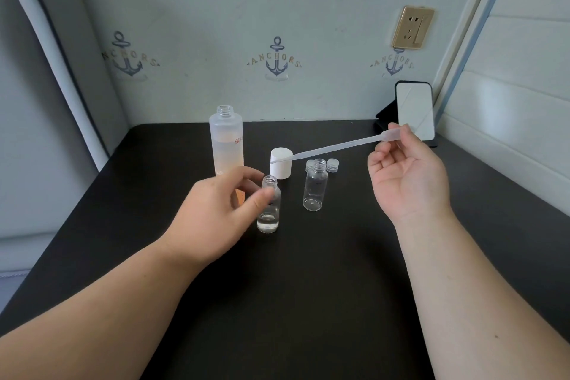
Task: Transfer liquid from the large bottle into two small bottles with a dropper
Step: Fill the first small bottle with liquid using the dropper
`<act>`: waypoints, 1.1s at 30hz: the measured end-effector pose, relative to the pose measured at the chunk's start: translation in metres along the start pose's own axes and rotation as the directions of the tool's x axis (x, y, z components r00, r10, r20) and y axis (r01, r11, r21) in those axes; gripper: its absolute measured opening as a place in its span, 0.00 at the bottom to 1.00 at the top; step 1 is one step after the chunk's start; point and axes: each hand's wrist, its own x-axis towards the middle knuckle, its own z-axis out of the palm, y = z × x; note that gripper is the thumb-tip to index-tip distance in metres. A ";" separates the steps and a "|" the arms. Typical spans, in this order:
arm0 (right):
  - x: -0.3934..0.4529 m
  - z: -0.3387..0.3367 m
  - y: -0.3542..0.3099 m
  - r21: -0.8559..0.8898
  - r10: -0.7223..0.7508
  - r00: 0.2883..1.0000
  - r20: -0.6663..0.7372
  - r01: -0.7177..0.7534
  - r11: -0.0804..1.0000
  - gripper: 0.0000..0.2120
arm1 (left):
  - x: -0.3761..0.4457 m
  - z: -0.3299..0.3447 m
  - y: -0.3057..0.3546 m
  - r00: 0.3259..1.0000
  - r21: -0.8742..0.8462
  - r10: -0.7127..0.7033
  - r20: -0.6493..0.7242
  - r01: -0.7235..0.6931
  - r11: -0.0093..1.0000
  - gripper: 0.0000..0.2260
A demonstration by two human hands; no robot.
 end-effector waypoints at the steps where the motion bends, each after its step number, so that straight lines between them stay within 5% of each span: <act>1: 0.000 0.000 0.000 0.002 0.003 1.000 -0.003 -0.003 1.000 0.09 | -0.001 -0.001 0.001 0.997 -0.046 -0.001 -0.076 -0.003 0.999 0.15; 5: 0.000 0.001 0.000 0.003 0.014 1.000 0.001 -0.014 1.000 0.09 | -0.001 -0.005 0.001 0.933 -0.110 -0.050 -0.358 0.011 0.994 0.02; 8: 0.000 0.001 0.000 0.006 0.018 1.000 0.007 -0.018 1.000 0.09 | 0.005 -0.007 -0.005 0.888 -0.135 -0.146 -0.435 0.096 0.986 0.11; 14: 0.000 0.001 0.002 0.003 0.021 1.000 0.011 -0.021 1.000 0.09 | 0.016 -0.001 -0.020 0.944 -0.179 -0.275 -0.185 0.242 0.954 0.33; 21: 0.001 0.000 0.003 -0.019 0.022 1.000 0.018 -0.021 1.000 0.09 | 0.020 0.003 -0.028 0.940 -0.072 -0.303 -0.158 0.295 0.953 0.26; 33: 0.003 0.001 0.003 -0.021 0.020 1.000 0.003 -0.020 1.000 0.06 | 0.015 0.000 -0.022 0.942 -0.139 -0.284 -0.182 0.261 0.955 0.19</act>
